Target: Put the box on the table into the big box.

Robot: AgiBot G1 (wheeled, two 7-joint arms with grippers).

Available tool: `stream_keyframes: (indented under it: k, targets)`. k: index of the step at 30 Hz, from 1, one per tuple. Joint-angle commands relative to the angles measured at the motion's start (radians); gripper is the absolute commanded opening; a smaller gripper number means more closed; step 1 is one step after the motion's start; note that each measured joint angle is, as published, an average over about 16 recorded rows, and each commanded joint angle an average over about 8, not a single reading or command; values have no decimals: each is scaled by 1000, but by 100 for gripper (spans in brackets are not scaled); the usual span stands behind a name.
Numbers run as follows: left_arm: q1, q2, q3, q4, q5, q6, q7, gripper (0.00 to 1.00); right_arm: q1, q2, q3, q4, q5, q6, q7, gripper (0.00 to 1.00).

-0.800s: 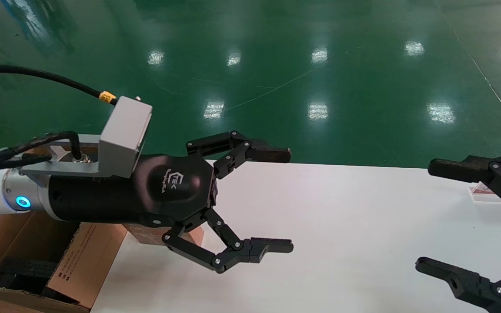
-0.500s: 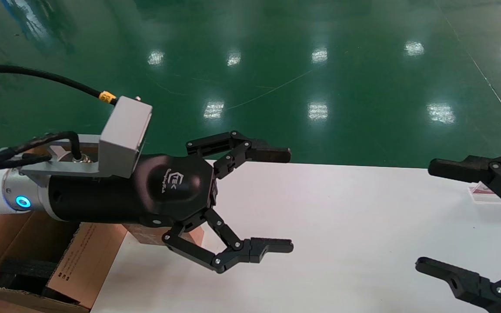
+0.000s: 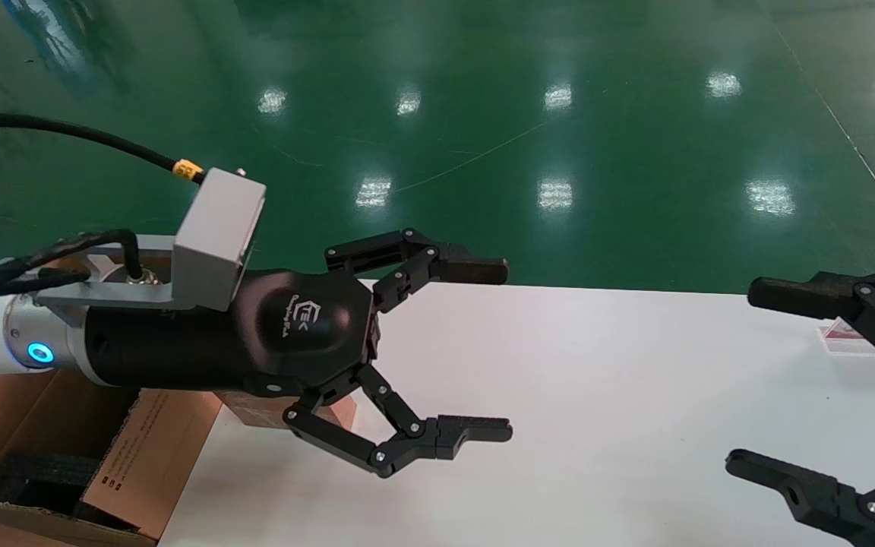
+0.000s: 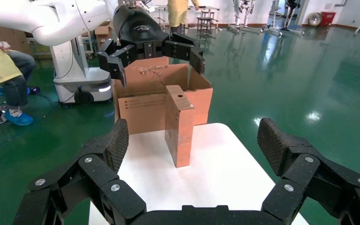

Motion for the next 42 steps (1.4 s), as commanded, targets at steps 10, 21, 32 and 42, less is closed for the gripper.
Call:
stream_keyframes:
  k: [10,21,32,42]
  targets:
    - [-2,2,0,-9,1,-2,3,100,0,0,0,0,0,0,0,100]
    - [-2,2,0,-10,1,-2,3,100,0,0,0,0,0,0,0,100]
    - [-3,1,4,-9,10,-3,8,100,0,0,0,-1,0,0,0,100]
    - [-5,-5,13,-5,51,-7,30,100,0,0,0,-1,0,0,0,100]
